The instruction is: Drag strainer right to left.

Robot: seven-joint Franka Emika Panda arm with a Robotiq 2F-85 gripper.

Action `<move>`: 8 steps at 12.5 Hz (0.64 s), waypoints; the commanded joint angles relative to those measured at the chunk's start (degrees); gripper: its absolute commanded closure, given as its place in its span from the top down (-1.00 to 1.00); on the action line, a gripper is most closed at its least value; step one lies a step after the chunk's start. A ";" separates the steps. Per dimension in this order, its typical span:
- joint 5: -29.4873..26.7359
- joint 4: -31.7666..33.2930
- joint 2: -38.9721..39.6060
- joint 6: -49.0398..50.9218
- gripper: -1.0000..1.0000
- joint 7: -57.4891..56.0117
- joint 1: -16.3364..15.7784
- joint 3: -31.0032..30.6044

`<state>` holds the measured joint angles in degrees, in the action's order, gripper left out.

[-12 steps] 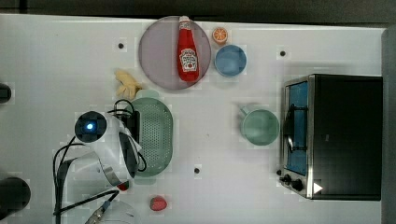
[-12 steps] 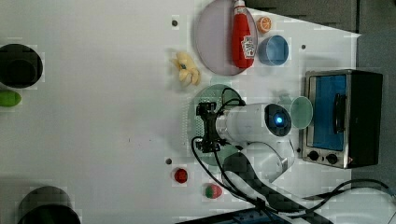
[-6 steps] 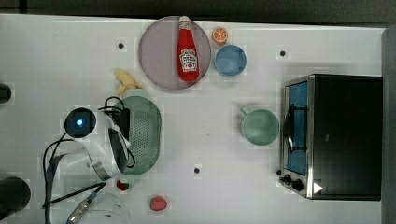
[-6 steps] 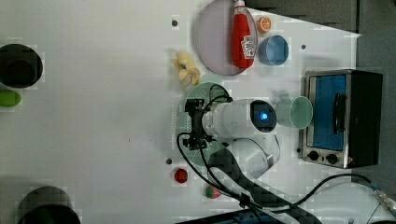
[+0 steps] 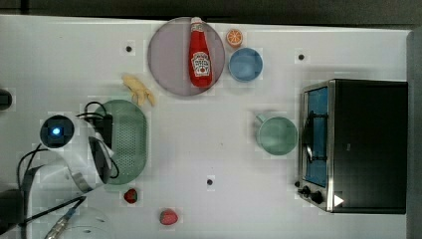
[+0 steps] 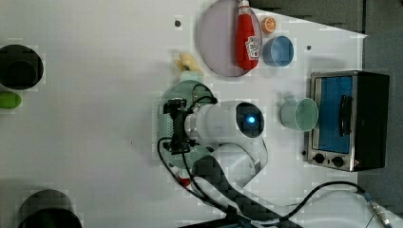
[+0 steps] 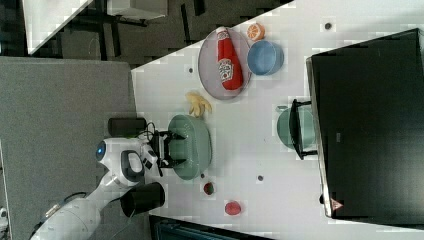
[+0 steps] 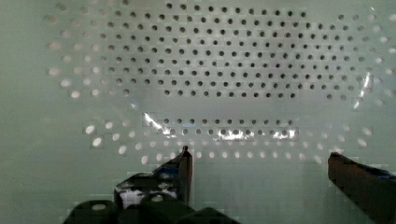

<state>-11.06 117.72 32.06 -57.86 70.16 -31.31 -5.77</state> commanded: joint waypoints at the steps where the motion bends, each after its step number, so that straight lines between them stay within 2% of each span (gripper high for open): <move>1: -0.62 -2.97 0.51 -0.54 1.00 3.87 -2.79 0.18; 4: -1.26 -6.04 2.20 -0.56 1.00 8.67 -4.62 0.18; 8: -1.29 -10.20 4.88 -0.27 1.00 9.29 -7.10 0.16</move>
<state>-11.66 109.95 36.34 -57.58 76.04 -36.84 -5.40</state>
